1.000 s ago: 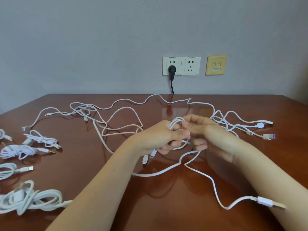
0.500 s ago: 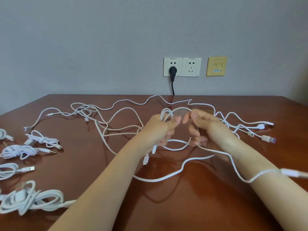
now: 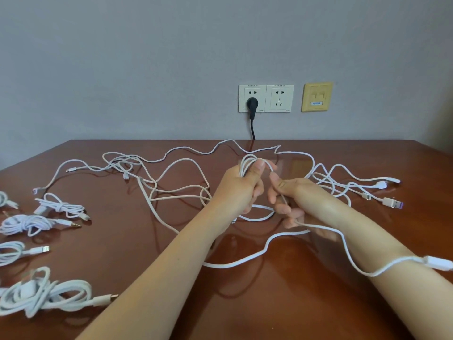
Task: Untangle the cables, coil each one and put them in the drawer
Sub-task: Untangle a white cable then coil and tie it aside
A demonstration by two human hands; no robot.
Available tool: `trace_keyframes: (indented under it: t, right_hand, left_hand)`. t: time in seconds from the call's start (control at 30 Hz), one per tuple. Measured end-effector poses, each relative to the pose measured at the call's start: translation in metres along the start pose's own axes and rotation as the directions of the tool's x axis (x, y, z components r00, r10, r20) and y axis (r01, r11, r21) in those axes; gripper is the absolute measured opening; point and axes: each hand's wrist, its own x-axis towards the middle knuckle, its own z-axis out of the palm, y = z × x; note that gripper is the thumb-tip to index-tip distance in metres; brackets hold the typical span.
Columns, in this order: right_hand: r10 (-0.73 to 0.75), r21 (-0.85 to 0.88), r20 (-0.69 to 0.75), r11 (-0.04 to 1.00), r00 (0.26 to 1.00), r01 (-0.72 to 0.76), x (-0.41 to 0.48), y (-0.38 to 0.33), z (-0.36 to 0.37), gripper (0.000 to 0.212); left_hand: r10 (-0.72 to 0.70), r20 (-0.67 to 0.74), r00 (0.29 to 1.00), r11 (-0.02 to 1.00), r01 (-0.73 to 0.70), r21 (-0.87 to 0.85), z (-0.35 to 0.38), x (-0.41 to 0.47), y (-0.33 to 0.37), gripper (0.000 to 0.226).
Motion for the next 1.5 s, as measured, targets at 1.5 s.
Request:
trace_keyframes:
  t: [1.5]
  right_hand:
    - [-0.667, -0.767, 0.157, 0.382, 0.728, 0.515, -0.008, -0.005, -0.008, 0.015]
  left_hand:
    - [-0.336, 0.559, 0.758, 0.937, 0.331, 0.114, -0.006, -0.008, 0.004, 0.028]
